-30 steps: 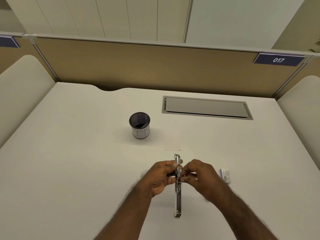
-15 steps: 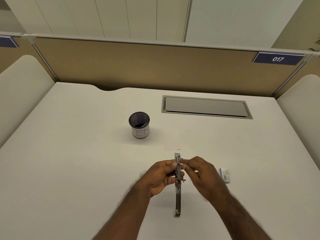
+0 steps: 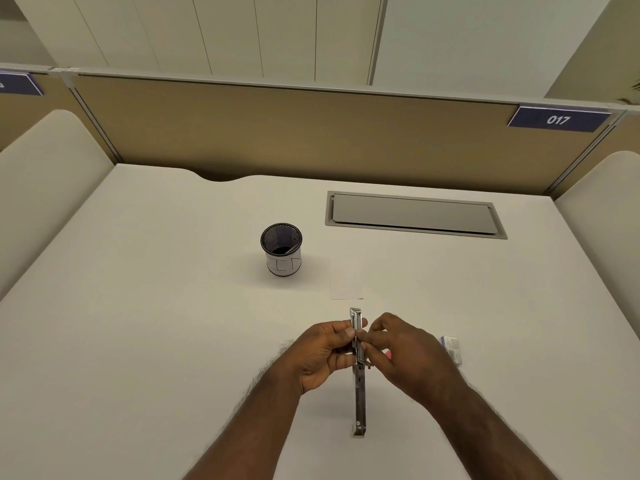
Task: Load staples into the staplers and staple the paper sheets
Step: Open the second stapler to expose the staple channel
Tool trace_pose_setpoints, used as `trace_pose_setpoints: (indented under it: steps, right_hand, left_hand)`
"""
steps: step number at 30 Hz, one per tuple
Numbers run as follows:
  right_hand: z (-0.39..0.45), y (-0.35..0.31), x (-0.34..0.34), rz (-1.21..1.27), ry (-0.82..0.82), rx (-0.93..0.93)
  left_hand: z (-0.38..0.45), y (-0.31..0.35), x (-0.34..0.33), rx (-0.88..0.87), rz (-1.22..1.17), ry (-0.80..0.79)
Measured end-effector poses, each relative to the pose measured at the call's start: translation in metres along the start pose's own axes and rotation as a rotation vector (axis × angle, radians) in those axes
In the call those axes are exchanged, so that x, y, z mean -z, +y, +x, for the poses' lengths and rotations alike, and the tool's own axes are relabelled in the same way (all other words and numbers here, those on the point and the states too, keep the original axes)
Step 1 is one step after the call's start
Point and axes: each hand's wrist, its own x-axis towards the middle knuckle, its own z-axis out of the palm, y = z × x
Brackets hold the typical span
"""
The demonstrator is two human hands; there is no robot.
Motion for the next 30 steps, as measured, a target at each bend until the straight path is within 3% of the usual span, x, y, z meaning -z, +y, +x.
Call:
trace_pose_setpoints:
  steps: [9, 14, 23, 30]
  right_hand:
    - [-0.002, 0.0, 0.004, -0.059, -0.061, 0.029]
    - [0.001, -0.004, 0.004, 0.047, 0.032, -0.063]
    - [0.015, -0.011, 0.008, 0.063, -0.134, -0.194]
    - [0.017, -0.011, 0.003, 0.079, -0.171, -0.308]
  left_hand:
    - [0.0, -0.004, 0.002, 0.005, -0.023, 0.015]
    - [0.0, -0.002, 0.0, 0.006, 0.003, -0.011]
    - [0.001, -0.007, 0.001, 0.017, 0.091, -0.013]
    - [0.003, -0.014, 0.003, 0.055, 0.178, 0.026]
